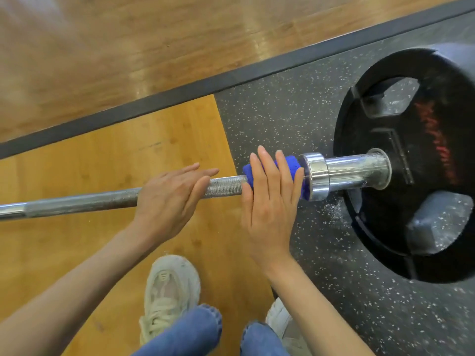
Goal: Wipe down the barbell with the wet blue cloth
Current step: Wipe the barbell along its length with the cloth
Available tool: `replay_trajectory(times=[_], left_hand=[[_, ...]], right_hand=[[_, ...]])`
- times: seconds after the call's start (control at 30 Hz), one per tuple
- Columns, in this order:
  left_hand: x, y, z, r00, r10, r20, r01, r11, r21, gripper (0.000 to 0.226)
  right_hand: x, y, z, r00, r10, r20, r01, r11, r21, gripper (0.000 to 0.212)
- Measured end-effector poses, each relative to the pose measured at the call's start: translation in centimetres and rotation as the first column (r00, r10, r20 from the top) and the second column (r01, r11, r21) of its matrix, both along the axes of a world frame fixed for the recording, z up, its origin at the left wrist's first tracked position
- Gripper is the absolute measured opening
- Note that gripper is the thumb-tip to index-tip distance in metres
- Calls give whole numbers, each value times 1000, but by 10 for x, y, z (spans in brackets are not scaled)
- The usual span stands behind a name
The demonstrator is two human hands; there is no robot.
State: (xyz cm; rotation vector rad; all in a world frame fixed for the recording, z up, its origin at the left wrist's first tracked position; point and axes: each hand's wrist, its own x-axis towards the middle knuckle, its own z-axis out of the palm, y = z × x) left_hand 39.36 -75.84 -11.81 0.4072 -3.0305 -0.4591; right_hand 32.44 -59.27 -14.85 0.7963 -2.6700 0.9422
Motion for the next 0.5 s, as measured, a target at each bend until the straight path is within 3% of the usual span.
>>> replay_trajectory(times=[0.13, 0.2, 0.3, 0.5], left_hand=[[-7, -2, 2, 999, 15, -36, -16, 1000, -25, 65], [-10, -3, 3, 999, 23, -45, -25, 999, -42, 63], [-15, -6, 5, 999, 23, -34, -25, 996, -82, 51], [-27, -19, 5, 1000, -18, 5, 18, 995, -97, 52]], right_hand=[[-18, 17, -8, 967, 197, -162, -177, 976, 127, 42], [-30, 17, -8, 970, 162, -179, -132, 977, 167, 46], [-21, -5, -4, 992, 61, -113, -49, 993, 104, 47], [-38, -5, -7, 958, 198, -206, -160, 969, 187, 45]])
